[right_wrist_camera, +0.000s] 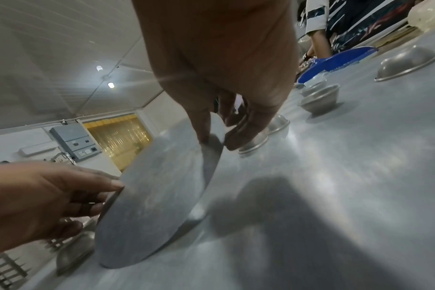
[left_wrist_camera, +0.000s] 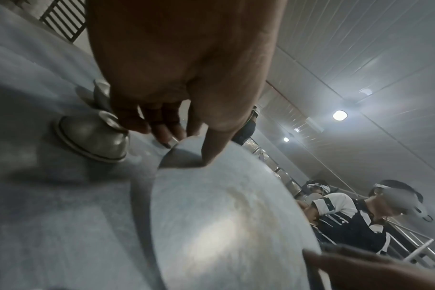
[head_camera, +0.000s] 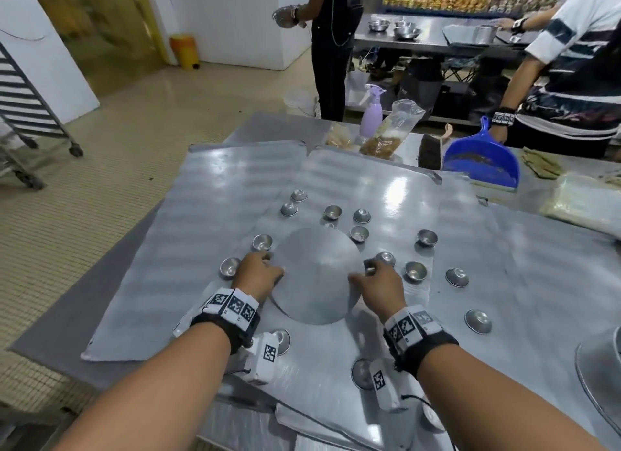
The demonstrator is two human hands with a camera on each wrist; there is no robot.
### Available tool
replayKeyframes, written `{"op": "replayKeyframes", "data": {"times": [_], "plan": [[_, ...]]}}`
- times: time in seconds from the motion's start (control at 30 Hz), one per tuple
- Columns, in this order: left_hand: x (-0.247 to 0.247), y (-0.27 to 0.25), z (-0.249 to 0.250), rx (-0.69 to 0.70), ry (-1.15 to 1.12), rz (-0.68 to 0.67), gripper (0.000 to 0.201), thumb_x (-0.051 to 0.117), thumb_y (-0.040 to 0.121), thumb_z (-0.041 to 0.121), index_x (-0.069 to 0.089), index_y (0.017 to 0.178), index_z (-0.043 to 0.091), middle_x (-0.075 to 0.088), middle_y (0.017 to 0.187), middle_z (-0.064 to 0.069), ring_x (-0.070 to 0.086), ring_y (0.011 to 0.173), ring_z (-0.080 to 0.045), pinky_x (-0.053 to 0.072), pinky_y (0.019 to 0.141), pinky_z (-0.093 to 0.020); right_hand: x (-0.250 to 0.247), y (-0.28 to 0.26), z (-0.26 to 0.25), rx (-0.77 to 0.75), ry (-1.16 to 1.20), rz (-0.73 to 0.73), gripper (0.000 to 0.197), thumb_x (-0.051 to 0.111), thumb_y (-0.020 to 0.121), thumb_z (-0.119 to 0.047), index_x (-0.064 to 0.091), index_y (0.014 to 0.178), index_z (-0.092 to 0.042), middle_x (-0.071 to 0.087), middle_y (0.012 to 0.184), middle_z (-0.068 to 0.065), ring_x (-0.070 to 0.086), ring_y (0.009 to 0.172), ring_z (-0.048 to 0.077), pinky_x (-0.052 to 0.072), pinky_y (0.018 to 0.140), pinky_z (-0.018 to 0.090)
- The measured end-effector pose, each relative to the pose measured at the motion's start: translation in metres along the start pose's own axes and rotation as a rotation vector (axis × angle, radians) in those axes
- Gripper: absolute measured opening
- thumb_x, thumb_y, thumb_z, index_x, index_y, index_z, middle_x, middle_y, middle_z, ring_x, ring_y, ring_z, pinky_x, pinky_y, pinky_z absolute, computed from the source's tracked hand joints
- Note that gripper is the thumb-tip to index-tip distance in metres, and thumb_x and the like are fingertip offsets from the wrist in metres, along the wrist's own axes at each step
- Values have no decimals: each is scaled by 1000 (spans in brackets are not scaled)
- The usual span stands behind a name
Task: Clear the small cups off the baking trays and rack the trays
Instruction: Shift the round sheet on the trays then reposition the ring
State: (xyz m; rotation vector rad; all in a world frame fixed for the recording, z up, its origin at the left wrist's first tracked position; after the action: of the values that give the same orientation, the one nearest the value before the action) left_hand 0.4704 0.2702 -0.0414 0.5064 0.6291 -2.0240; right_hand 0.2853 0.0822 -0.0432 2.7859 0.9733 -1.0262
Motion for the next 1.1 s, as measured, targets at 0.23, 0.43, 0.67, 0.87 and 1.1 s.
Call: {"op": "replayKeyframes", "data": {"times": [0.23, 0.43, 0.67, 0.87, 1.1], "plan": [[-33, -7, 12, 55, -452, 130, 16, 63, 92, 11, 70, 79, 15, 65, 65, -6, 56, 56, -21, 44, 55, -25, -28, -2, -34, -122, 408, 84, 16, 77, 75, -46, 72, 74, -31, 68, 67, -4, 62, 63, 16, 51, 64, 39], [-45, -20, 14, -25, -725, 89, 19, 69, 91, 29, 72, 94, 10, 76, 90, -13, 72, 78, -30, 53, 61, -28, -29, -26, -40, -123, 598, -87, 15, 61, 88, -4, 74, 85, -11, 70, 76, 5, 58, 67, 18, 45, 65, 30], [-24, -45, 21, -50, -798, -52, 22, 60, 93, -5, 62, 107, 12, 71, 99, -12, 70, 76, -22, 58, 56, -28, -52, -44, -23, -75, 526, -126, 24, 64, 94, -26, 56, 116, -19, 65, 80, 12, 61, 58, 17, 48, 55, 28], [16, -70, 52, 40, -725, -160, 24, 62, 94, 0, 67, 112, 15, 75, 101, -10, 72, 87, -21, 57, 67, -31, -87, -49, 9, -112, 383, -164, 34, 65, 90, -21, 54, 122, -21, 67, 82, 14, 60, 57, 18, 48, 49, 29], [96, -123, 93, 54, -608, -350, 37, 70, 89, -1, 60, 122, 12, 73, 109, -22, 72, 91, -30, 60, 72, -39, -164, -57, 71, -60, 446, -55, 41, 62, 92, -22, 43, 129, -19, 59, 97, 21, 56, 58, 23, 52, 50, 29]]}}
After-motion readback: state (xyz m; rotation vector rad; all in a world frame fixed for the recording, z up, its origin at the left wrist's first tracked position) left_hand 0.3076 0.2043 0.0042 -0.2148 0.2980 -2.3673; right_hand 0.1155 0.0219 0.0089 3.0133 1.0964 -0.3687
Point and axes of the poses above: each hand's wrist, its own y-axis towards the middle knuckle, its own x-axis out of the palm, z = x × y, the point moved 5 cm from there along y, towards the middle knuckle
